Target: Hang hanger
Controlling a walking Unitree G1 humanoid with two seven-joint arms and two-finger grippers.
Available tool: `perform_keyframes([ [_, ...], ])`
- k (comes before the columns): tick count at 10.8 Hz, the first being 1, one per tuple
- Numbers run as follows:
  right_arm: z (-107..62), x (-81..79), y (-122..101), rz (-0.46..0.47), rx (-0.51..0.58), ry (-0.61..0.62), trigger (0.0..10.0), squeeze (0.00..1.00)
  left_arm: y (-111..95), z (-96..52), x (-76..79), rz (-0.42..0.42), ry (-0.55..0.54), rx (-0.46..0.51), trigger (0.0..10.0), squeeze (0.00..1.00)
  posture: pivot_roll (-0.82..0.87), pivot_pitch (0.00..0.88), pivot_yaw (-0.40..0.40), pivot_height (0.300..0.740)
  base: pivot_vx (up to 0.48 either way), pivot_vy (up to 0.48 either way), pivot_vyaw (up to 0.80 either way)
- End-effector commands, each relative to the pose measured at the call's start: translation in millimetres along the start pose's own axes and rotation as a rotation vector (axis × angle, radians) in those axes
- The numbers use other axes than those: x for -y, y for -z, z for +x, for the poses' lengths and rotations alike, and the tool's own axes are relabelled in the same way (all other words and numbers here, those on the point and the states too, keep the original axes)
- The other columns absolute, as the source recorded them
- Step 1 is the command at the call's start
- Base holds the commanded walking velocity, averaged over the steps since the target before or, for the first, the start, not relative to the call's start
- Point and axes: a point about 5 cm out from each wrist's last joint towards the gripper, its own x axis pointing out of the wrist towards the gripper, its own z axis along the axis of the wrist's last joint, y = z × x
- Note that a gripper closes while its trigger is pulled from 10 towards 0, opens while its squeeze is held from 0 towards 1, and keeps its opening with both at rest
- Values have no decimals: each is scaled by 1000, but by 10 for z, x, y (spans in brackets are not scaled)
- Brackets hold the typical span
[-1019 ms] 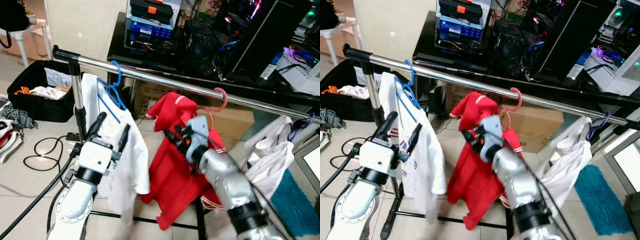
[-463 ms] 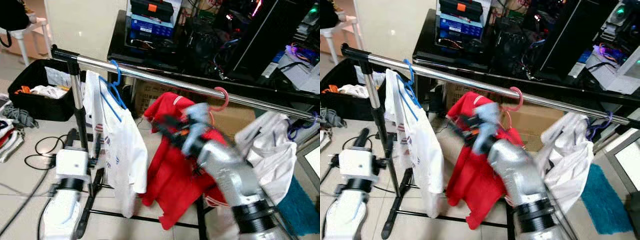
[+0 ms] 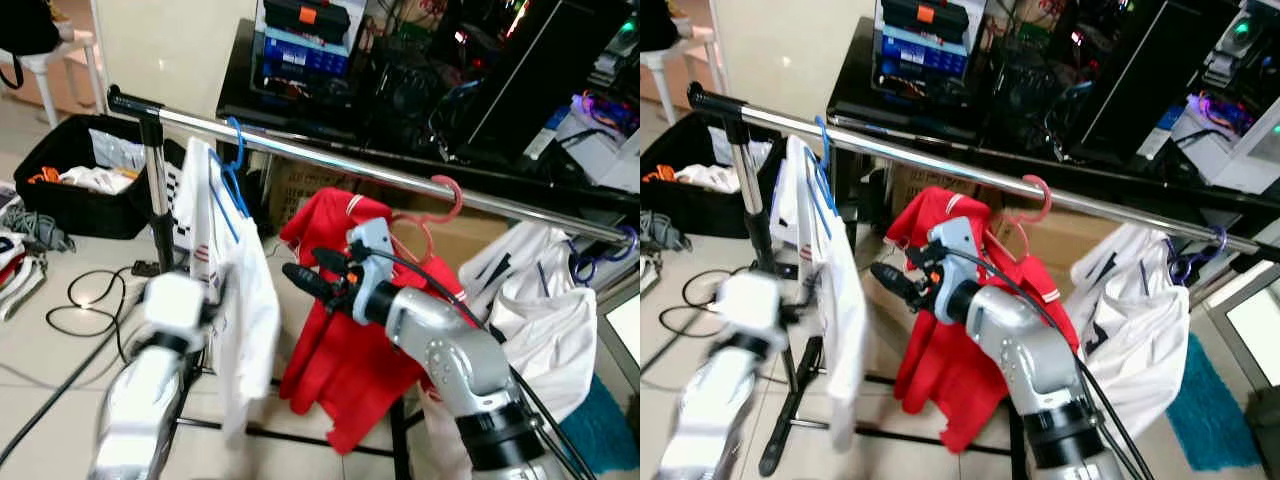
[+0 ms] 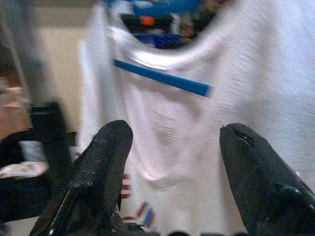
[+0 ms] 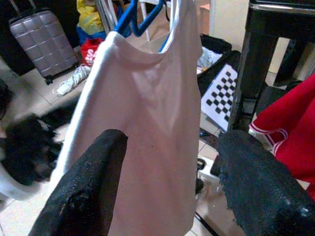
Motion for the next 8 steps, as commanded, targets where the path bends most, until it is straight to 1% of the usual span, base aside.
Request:
perform_keyframes([
  [1, -28, 49, -31, -18, -7, 38, 10000, 0, 62, 51, 153, -24, 101, -37, 10000, 0, 310, 88, -218, 740, 0, 0, 0],
  [2, -55, 78, -45, -19, -2, 59, 10000, 0, 73, 96, 263, -30, 198, -49, 10000, 0, 302, 90, -211, 740, 0, 0, 0],
  [3, -84, 114, -67, -16, 10, 80, 10000, 0, 65, 153, 329, -33, 247, -50, 10000, 0, 296, 92, -207, 740, 0, 0, 0],
  [5, -122, 130, -131, -10, 30, 101, 10000, 0, 35, 265, 373, -28, 281, -39, 10000, 0, 281, 88, -200, 740, 0, 0, 0],
  [7, -171, 180, -196, 0, 51, 136, 10000, 0, 39, 291, 382, -28, 298, -34, 10000, 0, 270, 86, -195, 740, 0, 0, 0],
  [8, -187, 183, -199, 19, 52, 139, 10000, 0, 49, 290, 382, -27, 298, -35, 10000, 0, 267, 85, -194, 740, 0, 0, 0],
])
